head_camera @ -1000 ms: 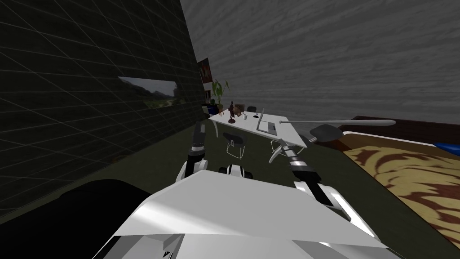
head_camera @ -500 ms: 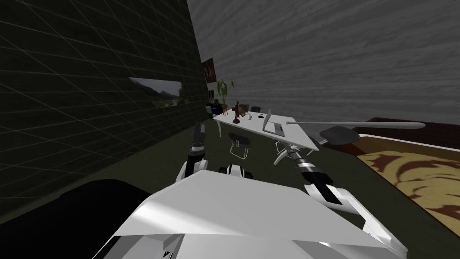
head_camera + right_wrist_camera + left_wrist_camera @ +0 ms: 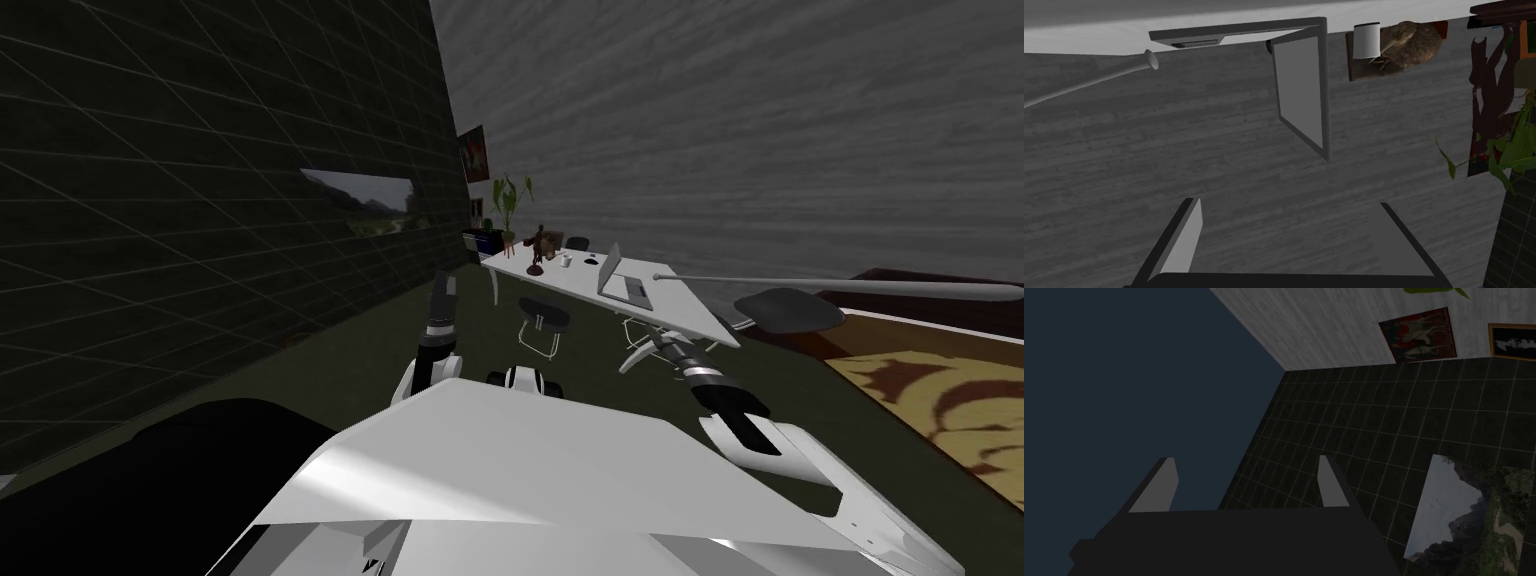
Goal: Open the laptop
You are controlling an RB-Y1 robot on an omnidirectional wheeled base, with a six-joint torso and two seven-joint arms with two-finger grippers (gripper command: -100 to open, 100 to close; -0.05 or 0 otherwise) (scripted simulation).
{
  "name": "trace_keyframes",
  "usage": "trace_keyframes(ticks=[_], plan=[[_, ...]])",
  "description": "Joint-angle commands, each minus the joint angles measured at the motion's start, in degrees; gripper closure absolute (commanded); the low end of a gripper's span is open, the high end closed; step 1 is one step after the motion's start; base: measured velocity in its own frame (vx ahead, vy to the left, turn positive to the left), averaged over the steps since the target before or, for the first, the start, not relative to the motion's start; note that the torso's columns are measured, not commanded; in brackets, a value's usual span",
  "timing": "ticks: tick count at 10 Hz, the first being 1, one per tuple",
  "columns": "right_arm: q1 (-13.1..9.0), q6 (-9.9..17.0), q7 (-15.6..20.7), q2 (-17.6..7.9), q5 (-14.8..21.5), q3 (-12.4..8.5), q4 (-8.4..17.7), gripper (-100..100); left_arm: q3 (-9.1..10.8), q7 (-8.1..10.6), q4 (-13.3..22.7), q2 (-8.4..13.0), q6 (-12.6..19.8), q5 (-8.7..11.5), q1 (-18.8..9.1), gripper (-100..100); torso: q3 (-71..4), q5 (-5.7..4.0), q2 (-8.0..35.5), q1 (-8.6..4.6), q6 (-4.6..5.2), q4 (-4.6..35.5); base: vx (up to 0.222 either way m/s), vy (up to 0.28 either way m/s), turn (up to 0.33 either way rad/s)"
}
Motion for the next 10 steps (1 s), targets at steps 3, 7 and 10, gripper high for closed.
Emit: trace_keyframes(ticks=[3,7,10], plan=[[-2.1,3.6,5.3,-5.2,2.4,-2.8,6.8,-100,-0.01,0.00,0.0,0.0,0.0,0.0,0.0,0,-0.1,0.10,-0.2,0.36,-0.03,-0.1,0.050,0.104,0.111],[-3.6,5.7,8.6,-8.5,3.5,-4.5,12.7,-100,0.00,0.00,0.0,0.0,0.0,0.0,0.0,0,0.0,-0.01,-0.1,0.02,0.01,0.0,0.051,0.082,0.098],[-5.2,7.5,11.7,-11.6,4.3,-6.0,17.7,-100,0.00,0.00,0.0,0.0,0.0,0.0,0.0,0,-0.1,0.09,-0.2,0.30,-0.04,0.0,0.076,0.082,0.144]])
